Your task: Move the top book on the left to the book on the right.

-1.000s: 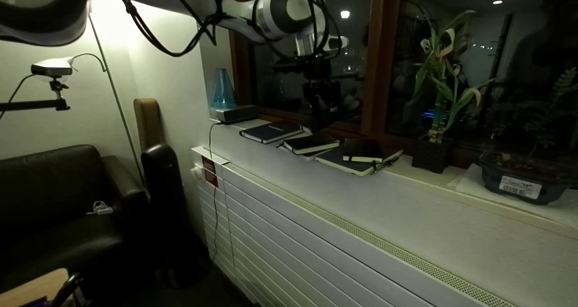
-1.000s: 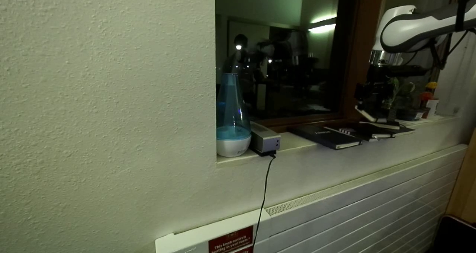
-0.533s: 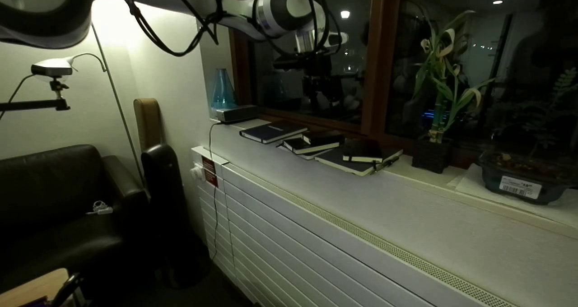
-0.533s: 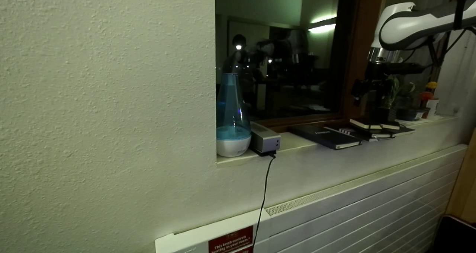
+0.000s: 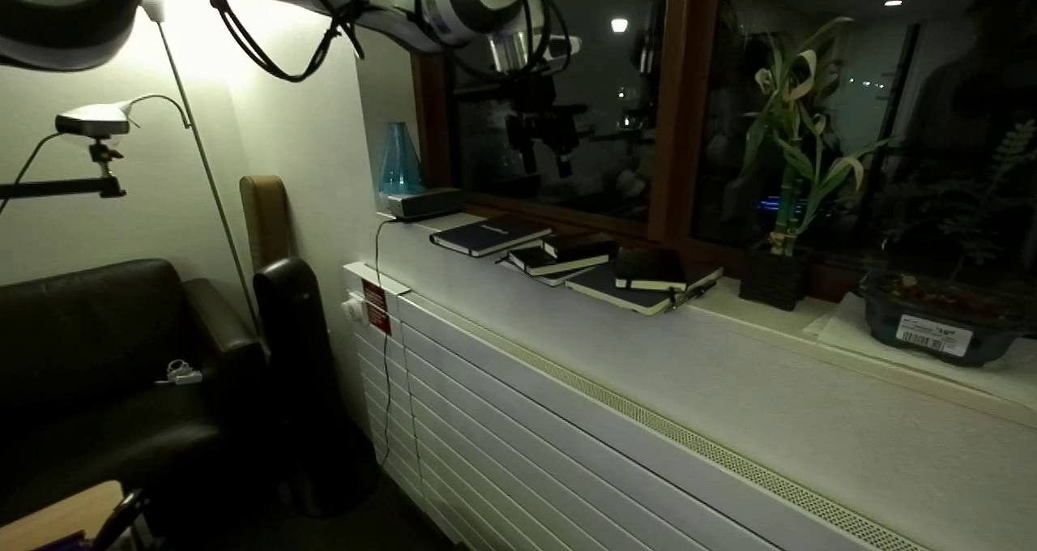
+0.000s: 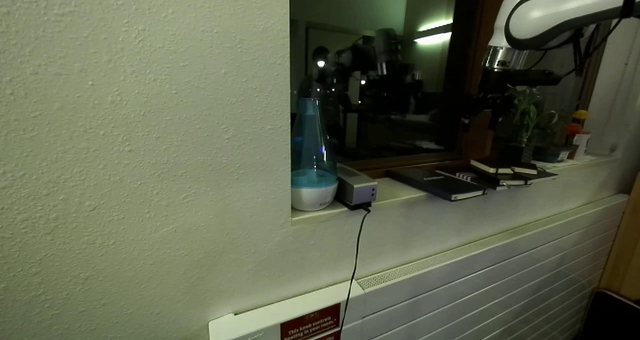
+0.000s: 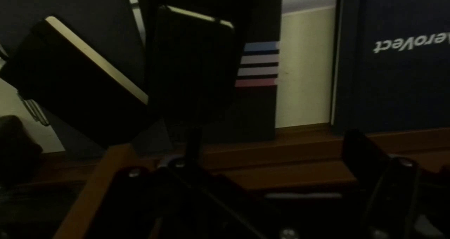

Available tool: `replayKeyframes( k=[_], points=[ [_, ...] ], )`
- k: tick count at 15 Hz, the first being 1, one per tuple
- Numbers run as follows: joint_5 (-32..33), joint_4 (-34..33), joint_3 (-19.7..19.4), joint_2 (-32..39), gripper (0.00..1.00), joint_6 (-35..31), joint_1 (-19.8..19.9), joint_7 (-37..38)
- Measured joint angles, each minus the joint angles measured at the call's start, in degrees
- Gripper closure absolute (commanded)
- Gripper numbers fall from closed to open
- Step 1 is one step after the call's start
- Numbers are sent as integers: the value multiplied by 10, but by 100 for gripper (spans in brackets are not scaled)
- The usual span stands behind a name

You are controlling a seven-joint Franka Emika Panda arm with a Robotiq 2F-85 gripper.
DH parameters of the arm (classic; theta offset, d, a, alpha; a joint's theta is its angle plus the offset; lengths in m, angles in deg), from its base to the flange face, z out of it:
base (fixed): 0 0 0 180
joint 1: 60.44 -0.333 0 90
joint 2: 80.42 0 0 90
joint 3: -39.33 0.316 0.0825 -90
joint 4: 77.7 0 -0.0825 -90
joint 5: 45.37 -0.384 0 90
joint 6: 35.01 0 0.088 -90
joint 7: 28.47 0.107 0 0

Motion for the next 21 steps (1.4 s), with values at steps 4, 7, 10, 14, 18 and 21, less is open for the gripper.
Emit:
replayKeyframes(
  k=[4, 7, 10, 14, 18, 21],
  points=[
    [0, 37, 19, -27, 0, -3, -29, -13],
    [-1, 73, 40, -44, 0, -3, -43, -34],
    [-1, 115, 60, -58, 0, -3, -55, -43],
    [-1, 150, 79, -69, 0, -3, -63, -44],
    [-1, 153, 79, -73, 0, -3, -62, -46],
    [-1, 153, 79, -73, 0, -3, -62, -46]
  ],
)
